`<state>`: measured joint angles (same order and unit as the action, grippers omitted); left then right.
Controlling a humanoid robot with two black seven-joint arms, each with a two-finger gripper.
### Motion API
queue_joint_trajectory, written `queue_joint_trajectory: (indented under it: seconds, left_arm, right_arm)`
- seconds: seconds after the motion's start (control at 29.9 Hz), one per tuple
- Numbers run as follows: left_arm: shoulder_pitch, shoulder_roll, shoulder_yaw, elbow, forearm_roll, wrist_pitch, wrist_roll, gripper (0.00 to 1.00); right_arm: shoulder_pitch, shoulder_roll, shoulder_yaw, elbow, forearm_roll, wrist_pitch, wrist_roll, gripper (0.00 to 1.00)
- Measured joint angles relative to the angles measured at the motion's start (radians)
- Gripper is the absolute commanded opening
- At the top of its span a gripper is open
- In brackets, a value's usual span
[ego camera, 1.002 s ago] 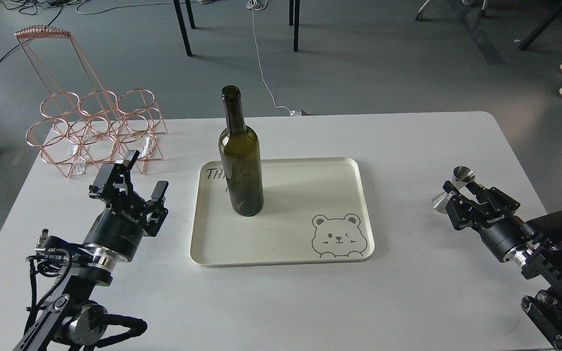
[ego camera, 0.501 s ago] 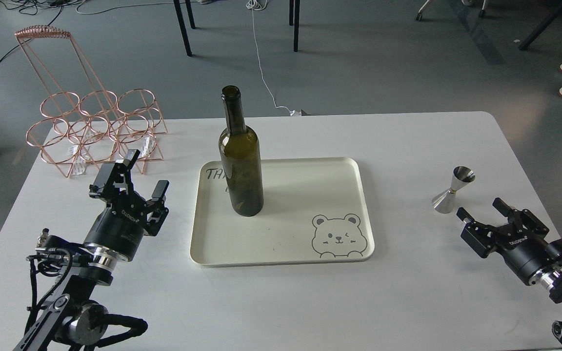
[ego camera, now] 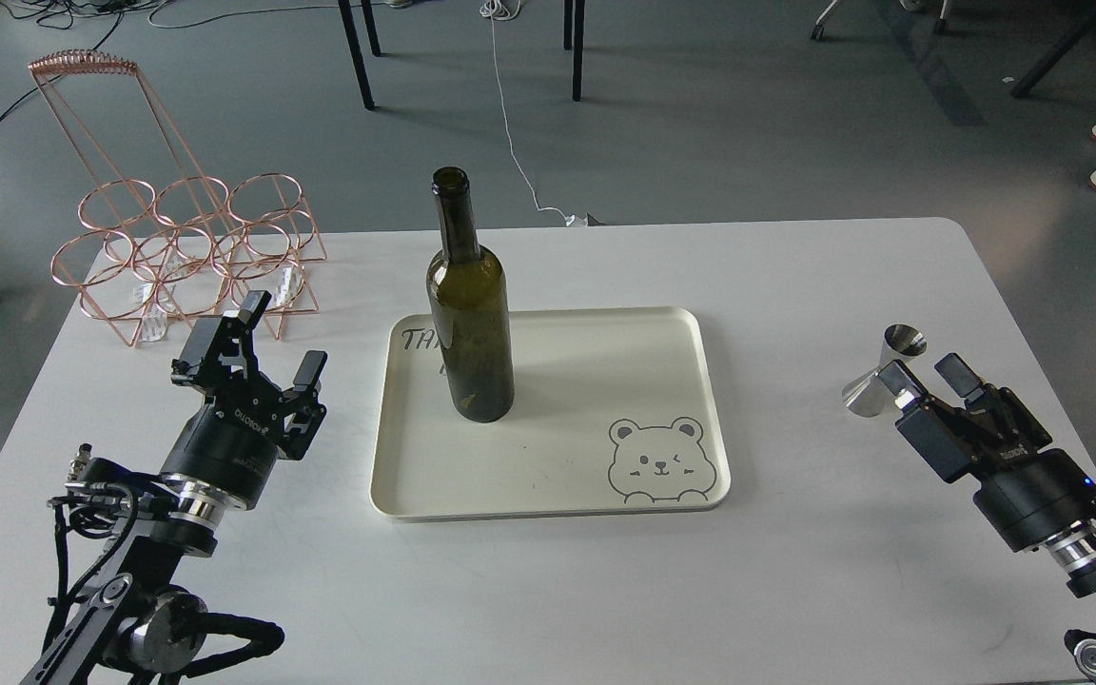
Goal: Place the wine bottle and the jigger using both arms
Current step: 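Open the right gripper and withdraw it from the jigger, then reach the left gripper to the neck of the green wine bottle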
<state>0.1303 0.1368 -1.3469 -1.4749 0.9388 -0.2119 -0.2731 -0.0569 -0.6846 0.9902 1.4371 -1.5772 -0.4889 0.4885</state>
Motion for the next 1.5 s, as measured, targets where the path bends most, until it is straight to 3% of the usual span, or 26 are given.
queue_joint_trajectory:
  seconds: [0.23,0.37,0.47,0.73,0.83,1.14,1.3,1.5]
  left_arm:
    - [0.0,0.019,-0.001,-0.011,0.001,-0.001,0.0,0.98]
    - [0.0,0.037,0.0,-0.017,0.003,-0.014,-0.024,0.98]
    - [0.0,0.055,0.0,-0.019,0.005,-0.021,-0.062,0.98]
    - [0.018,0.109,0.0,-0.042,0.014,-0.024,-0.164,0.98]
    - [0.043,0.144,0.005,-0.091,0.081,-0.025,-0.205,0.98]
    - [0.032,0.305,0.03,-0.196,0.844,-0.021,-0.216,0.98]
    - [-0.089,0.373,0.055,-0.202,1.168,-0.017,-0.216,0.98]
    - [-0.26,0.422,0.117,-0.175,1.242,-0.009,-0.216,0.98]
  right_arm:
    - [0.236,0.111,-0.161,-0.042,0.442,0.01,0.0,0.98]
    - [0.343,0.185,-0.229,-0.104,0.676,0.082,0.0,0.98]
    - [0.383,0.234,-0.24,-0.17,0.801,0.184,0.0,0.99]
    - [0.42,0.275,-0.215,-0.282,0.994,0.589,0.0,0.99]
    - [0.42,0.278,-0.209,-0.302,1.004,0.669,0.0,0.99]
    - [0.417,0.305,-0.213,-0.349,1.001,0.697,0.0,0.99]
    - [0.412,0.306,-0.213,-0.35,0.999,0.697,0.0,0.99]
    - [0.407,0.309,-0.213,-0.35,0.998,0.696,0.0,0.99]
